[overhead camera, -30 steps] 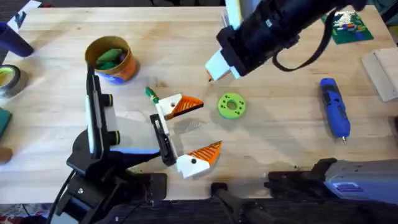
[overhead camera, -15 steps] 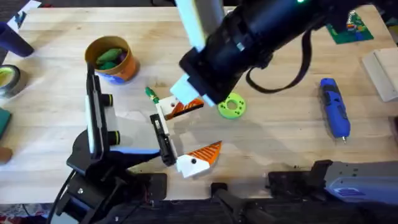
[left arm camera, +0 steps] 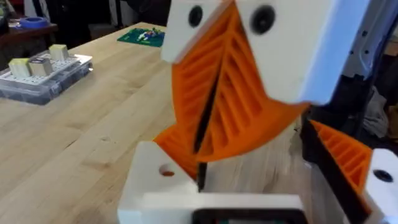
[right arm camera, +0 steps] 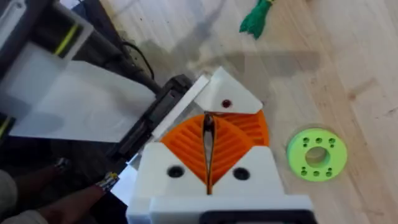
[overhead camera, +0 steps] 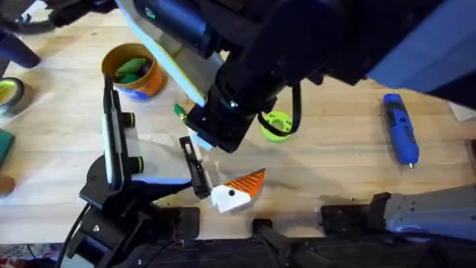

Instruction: Pick up the gripper from the table and insert it into the empty holder that is missing its gripper. Then pick up a screw, insert it into the mounting hole, and use the screwdriver to tighten it. Finally, clean up the table by picking up the vegetable and placing it into the bucket.

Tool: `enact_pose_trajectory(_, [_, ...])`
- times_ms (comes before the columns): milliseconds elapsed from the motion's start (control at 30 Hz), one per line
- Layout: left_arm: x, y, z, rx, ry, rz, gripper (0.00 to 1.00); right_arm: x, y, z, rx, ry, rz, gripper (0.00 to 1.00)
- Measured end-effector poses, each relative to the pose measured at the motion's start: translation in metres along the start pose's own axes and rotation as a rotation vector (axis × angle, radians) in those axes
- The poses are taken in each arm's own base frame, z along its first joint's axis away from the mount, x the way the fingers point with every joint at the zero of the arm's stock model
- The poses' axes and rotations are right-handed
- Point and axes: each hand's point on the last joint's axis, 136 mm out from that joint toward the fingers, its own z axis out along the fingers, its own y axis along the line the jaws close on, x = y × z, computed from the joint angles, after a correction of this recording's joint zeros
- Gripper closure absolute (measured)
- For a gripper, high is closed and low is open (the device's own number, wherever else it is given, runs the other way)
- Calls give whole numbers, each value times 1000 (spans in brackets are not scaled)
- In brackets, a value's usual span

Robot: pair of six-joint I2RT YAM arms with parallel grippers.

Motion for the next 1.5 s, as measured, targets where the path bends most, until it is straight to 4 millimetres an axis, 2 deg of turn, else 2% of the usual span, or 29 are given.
enact_pose_trajectory(467, [0, 0, 0, 0, 0, -1, 6, -1, -5, -1, 32, -7, -7, 995])
enact_pose_trajectory(767, [0, 0, 0, 0, 0, 0, 6, -17, -2, -21, 32, -70, -14, 995])
enact_pose_trajectory(1100, [0, 0, 0, 0, 0, -1, 6, -12, -6, -20, 47, -48, -24, 995])
enact_pose_trajectory(1500, [0, 0, 0, 0, 0, 0, 6, -11, -10, -10, 66, -18, -25, 995])
